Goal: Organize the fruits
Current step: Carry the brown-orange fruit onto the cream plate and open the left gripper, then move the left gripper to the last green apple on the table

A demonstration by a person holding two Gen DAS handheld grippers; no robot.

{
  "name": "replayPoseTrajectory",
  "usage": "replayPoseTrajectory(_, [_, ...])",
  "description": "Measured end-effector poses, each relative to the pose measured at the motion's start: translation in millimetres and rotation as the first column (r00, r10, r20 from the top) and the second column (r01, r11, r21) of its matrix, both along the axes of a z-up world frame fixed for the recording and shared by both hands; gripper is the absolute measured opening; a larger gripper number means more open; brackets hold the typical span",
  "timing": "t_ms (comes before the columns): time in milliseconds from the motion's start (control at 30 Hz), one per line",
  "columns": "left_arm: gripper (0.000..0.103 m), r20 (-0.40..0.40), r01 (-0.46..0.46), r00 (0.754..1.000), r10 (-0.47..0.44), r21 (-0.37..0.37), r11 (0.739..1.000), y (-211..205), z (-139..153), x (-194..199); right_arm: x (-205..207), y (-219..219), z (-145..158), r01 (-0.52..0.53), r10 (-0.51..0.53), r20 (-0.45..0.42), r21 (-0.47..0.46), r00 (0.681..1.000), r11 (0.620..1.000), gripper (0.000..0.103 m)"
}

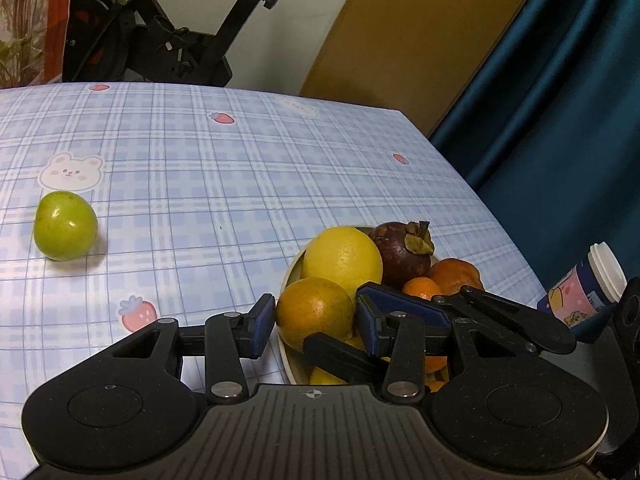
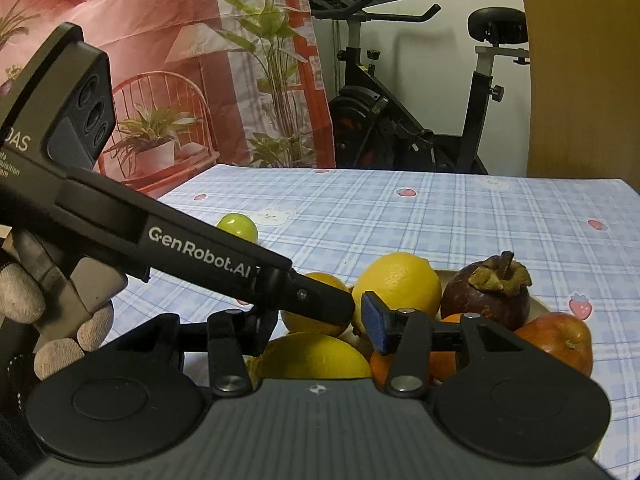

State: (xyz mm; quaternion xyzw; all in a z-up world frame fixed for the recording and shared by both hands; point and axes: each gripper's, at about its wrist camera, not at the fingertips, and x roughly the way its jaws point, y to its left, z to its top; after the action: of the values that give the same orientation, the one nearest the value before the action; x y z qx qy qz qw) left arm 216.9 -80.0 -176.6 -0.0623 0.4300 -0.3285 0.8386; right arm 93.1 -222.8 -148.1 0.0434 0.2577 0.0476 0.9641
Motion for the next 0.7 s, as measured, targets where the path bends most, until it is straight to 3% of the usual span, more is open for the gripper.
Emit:
replayPoseTrajectory(233, [0.044, 0.013, -0.025, 1.0, 0.026, -0.043, 0.999, 9.7, 7.3, -1.8, -1.1, -0.3, 3.3, 0.028, -0.027, 0.019, -0.02, 0.999, 0.999, 0.052])
replayPoseTrajectory(333, [0.027, 0.006, -0.054, 0.998, 0.055, -0.067, 0.996, 18.2, 8.7, -0.6, -1.3, -2.1, 3.1, 0.034, -0.034, 0.019, -0.016, 0.999, 0.999, 0.052])
replayPoseTrajectory(367, [0.026, 0.005, -0.065, 0.998, 0.065, -0.073, 0.995, 20.8, 8.8, 0.1, -1.1, -2.1, 2.6, 0.033, -0.033, 0.017, -0.016, 0.999, 0.999, 0.052])
replayPoseTrajectory(700, [0.026, -0.017, -0.075, 0.997, 0.074, -0.1, 0.992, 19.2, 4.2, 4.3, -1.2, -2.7, 4.0, 0.034, -0.034, 0.018, -0.019, 0.999, 0.999, 0.052])
